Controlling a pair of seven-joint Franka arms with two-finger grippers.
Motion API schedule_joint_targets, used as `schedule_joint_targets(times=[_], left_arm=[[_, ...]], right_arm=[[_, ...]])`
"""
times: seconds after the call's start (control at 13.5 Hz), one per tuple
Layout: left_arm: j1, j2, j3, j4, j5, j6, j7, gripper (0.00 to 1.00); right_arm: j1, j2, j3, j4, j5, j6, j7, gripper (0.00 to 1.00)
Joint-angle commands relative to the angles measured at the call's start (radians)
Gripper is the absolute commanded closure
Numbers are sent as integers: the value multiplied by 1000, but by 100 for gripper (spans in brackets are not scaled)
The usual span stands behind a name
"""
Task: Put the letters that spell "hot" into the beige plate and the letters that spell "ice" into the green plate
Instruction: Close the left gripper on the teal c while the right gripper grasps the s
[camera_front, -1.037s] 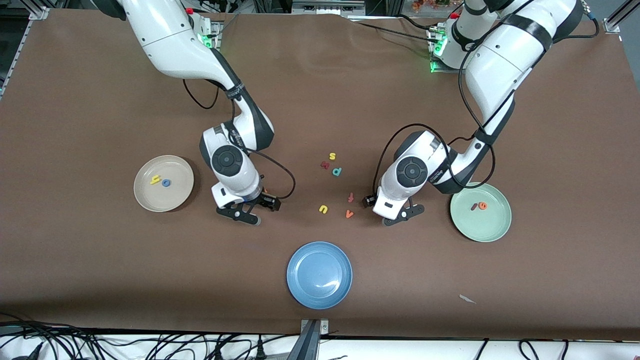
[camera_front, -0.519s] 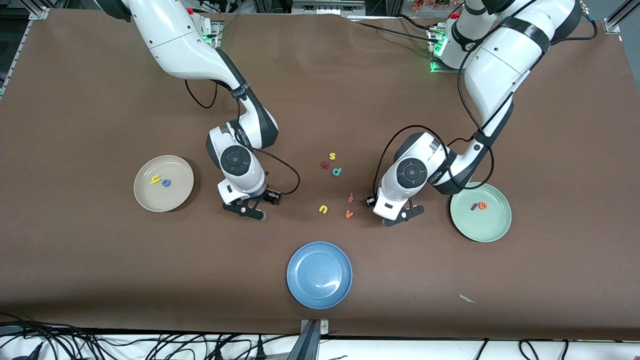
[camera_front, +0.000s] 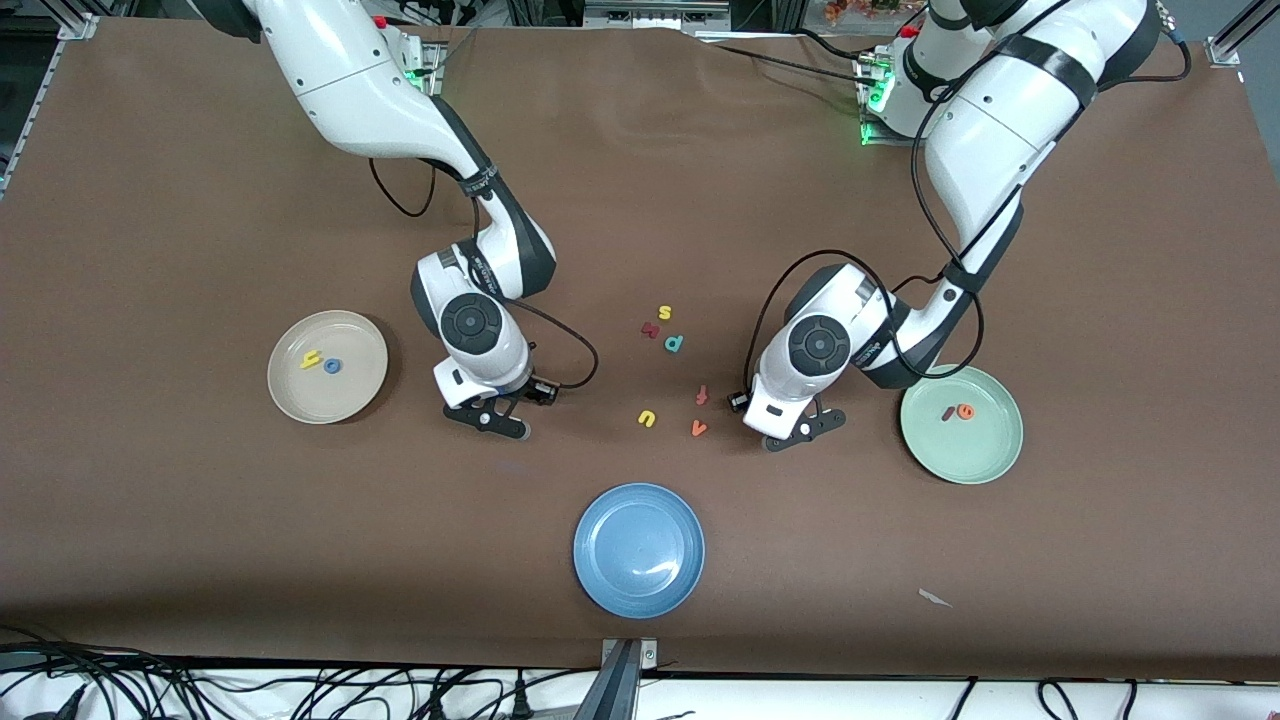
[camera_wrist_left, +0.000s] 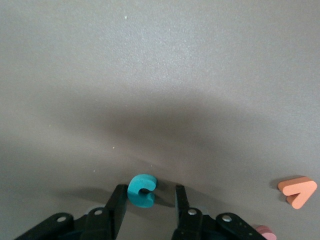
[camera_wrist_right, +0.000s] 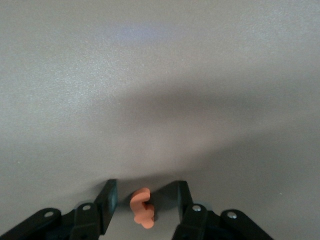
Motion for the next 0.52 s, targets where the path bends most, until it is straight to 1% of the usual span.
schedule_joint_targets(times=[0.0, 0.07, 0.22, 0.37, 0.44], left_arm=[[-14, 9, 14, 17, 4, -1, -11, 59], [-14, 9, 14, 17, 4, -1, -11, 60], [-14, 9, 14, 15, 10, -1, -11, 66], [-14, 9, 14, 15, 12, -1, -11, 70], [-14, 9, 15, 15, 12, -1, -11, 71]], right_arm=[[3, -17, -2, -6, 11, -20, 19, 44], [3, -20, 0, -6, 11, -24, 19, 46], [3, -22, 0, -6, 11, -26, 18, 57], [3, -22, 0, -6, 10, -26, 19, 72], [3, -22, 0, -6, 10, -26, 19, 78]])
